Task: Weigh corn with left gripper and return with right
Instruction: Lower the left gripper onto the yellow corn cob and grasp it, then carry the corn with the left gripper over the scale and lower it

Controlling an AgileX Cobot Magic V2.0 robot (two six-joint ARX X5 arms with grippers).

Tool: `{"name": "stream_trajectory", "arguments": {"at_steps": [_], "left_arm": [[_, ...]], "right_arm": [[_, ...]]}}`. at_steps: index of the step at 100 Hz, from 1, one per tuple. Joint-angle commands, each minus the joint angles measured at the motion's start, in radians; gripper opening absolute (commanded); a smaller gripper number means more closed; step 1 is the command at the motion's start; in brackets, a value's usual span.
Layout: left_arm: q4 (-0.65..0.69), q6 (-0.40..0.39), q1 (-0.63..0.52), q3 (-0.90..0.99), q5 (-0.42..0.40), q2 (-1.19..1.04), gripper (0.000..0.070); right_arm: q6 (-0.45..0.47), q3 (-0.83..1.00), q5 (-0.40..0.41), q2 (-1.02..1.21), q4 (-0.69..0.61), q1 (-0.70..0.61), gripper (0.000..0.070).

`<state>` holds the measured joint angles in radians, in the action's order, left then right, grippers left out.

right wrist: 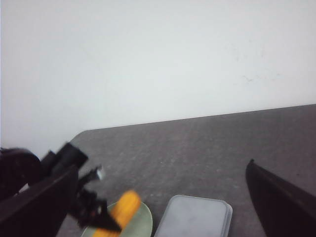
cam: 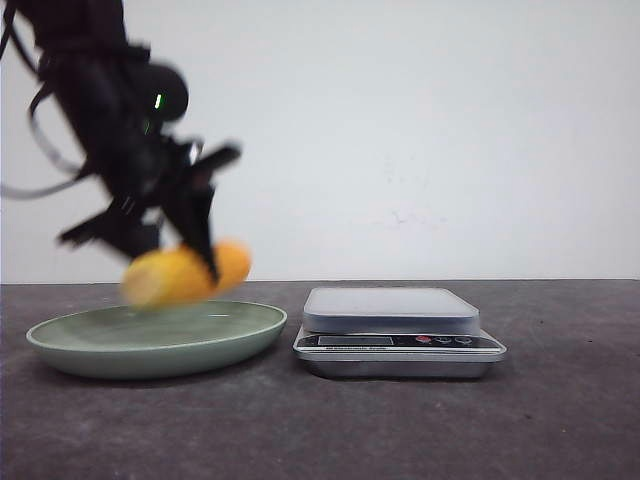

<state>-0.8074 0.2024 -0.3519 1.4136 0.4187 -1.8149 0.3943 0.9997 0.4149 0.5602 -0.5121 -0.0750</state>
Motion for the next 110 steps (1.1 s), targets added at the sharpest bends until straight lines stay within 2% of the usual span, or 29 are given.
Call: {"name": "stream_trajectory", "arguments": {"at_steps": [1, 16, 33, 40, 55, 63, 110], "left_arm": [[-0.002, -0.003, -0.009, 0.090, 0.042, 0.053, 0.0004], [-0.005, 0.052, -0.019, 0.272, 0.098, 0.128, 0.0004], [0.046, 0.082, -0.062, 0.480, 0.096, 0.154, 0.0004], [0.073, 0.104, -0.083, 0.536, 0.062, 0.154, 0.0004], [0.137, 0.117, -0.147, 0.554, -0.055, 0.143, 0.0004], [0.134, 0.117, -0.172, 0.554, -0.082, 0.114, 0.0004], [0.015, 0.202, -0.239, 0.554, -0.011, -0.251, 0.0004]], "right_arm": [[0.018, 0.015, -0.004, 0.004, 0.008, -0.001, 0.0700], [0.018, 0.015, -0.004, 0.004, 0.009, -0.001, 0.0700], [0.018, 0.015, -0.039, 0.005, 0.009, -0.001, 0.0700], [0.018, 0.015, -0.050, 0.004, 0.010, -0.001, 0.0700], [0.017, 0.015, -0.050, 0.006, 0.009, -0.001, 0.0700], [0.017, 0.015, -0.050, 0.006, 0.009, -0.001, 0.0700], [0.018, 0.015, -0.050, 0.006, -0.042, -0.001, 0.0700]]}}
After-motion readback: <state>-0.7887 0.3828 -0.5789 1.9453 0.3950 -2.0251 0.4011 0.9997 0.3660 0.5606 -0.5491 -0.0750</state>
